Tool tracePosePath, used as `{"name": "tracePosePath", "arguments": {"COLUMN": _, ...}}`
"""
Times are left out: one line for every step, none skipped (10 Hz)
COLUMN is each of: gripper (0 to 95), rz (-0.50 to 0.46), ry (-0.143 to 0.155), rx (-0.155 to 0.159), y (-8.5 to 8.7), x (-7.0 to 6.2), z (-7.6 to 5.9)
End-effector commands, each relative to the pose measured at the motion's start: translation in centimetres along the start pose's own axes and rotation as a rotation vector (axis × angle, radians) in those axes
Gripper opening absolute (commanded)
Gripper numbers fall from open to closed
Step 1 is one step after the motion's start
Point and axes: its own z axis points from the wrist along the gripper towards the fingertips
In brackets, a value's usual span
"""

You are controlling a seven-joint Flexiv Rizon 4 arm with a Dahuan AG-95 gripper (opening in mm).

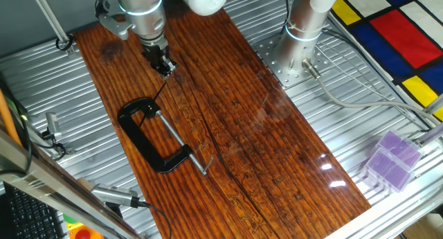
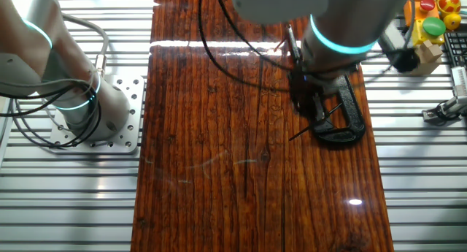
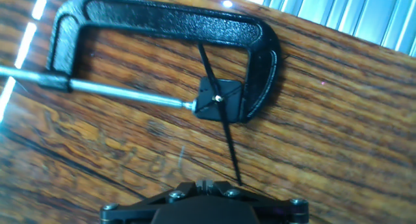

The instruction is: Turn the hands of a clock

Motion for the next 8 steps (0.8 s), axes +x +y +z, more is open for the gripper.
{"name": "tracePosePath", "arguments": {"gripper": 0.0, "rz": -0.018, "ry": 0.002, "rx": 0.0, "y": -0.8, "x": 0.2, "z": 1.5}}
{"name": "tracePosePath", "arguments": {"gripper": 0.0, "rz": -0.027, "ry": -0.001, "rx": -0.001, "y": -1.1, "x": 0.1, "z": 2.3}}
{"name": "tracePosePath", "arguments": {"gripper": 0.0, "rz": -0.042, "ry": -0.002, "rx": 0.0, "y": -1.5, "x": 0.0, "z": 3.1}}
{"name": "tracePosePath", "arguments": {"gripper": 0.0, "rz": -0.058, "ry": -0.002, "rx": -0.001, "y": -1.9, "x": 0.0, "z": 3.5}}
{"name": "tracePosePath", "arguments": {"gripper": 0.0, "rz": -0.083, "ry": -0.005, "rx": -0.001, "y": -2.8, "x": -0.3, "z": 4.4}}
{"name": "tracePosePath", "arguments": {"gripper": 0.0, "rz": -0.094, "ry": -0.007, "rx": -0.003, "y": -3.1, "x": -0.7, "z": 5.2}}
{"name": "tracePosePath", "arguments": {"gripper": 0.0, "rz": -0.09, "ry": -0.003, "rx": -0.003, "y": -3.0, "x": -1.2, "z": 5.5}}
{"name": "tracePosePath", "arguments": {"gripper": 0.0, "rz": -0.099, "ry": 0.006, "rx": -0.001, "y": -3.0, "x": -1.4, "z": 5.4}}
